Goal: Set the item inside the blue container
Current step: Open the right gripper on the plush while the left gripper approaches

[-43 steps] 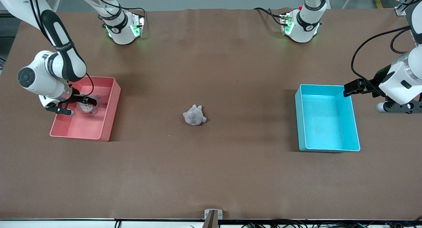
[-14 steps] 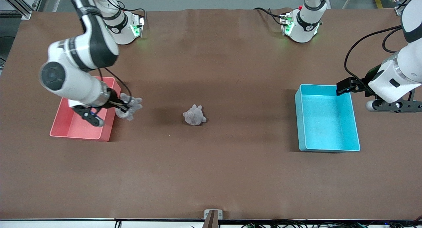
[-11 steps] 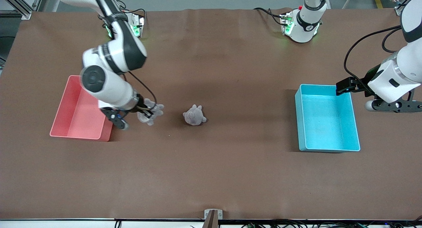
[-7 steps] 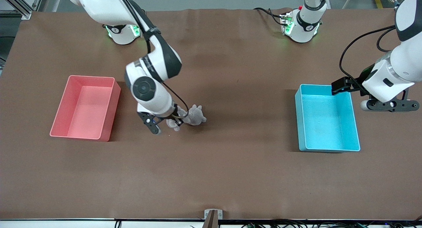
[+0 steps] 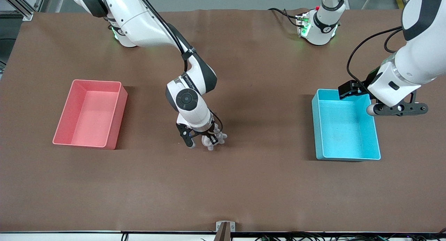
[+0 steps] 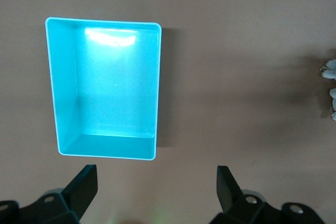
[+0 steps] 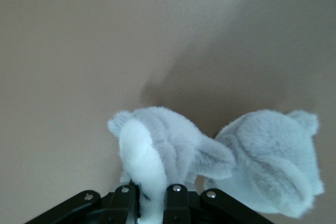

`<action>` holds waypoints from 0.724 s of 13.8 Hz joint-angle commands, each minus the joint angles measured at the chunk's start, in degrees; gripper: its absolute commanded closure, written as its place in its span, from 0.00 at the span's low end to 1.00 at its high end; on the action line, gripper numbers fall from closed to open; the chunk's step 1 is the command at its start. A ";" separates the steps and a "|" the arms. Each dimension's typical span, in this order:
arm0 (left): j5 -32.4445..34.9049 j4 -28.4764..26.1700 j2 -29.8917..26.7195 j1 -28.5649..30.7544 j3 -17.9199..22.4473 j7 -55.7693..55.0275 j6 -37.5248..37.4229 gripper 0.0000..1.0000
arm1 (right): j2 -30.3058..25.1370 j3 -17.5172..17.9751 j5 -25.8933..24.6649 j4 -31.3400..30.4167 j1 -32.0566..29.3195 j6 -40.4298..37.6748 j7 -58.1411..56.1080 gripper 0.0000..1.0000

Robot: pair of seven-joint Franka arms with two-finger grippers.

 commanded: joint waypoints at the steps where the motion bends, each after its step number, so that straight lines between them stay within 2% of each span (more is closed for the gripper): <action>1: -0.58 0.92 0.45 0.15 0.05 -0.52 -0.44 0.00 | 3.22 -0.96 0.09 4.03 1.24 1.04 2.70 0.98; 3: -0.58 0.92 0.98 -0.20 0.05 -0.60 0.34 0.00 | 4.45 -0.96 0.09 4.48 1.33 3.93 4.02 0.98; 5: -0.67 0.92 2.20 -2.99 0.05 -1.39 1.48 0.00 | 5.33 -0.88 0.09 4.48 1.59 6.31 4.37 0.97; 7: -1.28 0.92 5.09 -4.76 -0.04 -4.81 3.23 0.00 | 5.78 -0.88 0.09 4.48 1.77 6.50 4.64 0.95; 8: -1.20 1.01 7.20 -6.16 -0.04 -6.83 5.25 0.00 | 5.78 -0.88 0.09 4.48 1.77 6.50 4.64 0.85; 9: -1.11 1.01 9.13 -8.26 -0.04 -8.33 7.53 0.00 | 5.69 -0.96 0.09 4.48 1.77 6.41 4.47 0.66; 10: -0.94 1.09 10.63 -10.02 0.05 -10.69 9.38 0.00 | 5.60 -1.05 0.00 4.48 1.68 6.41 4.03 0.40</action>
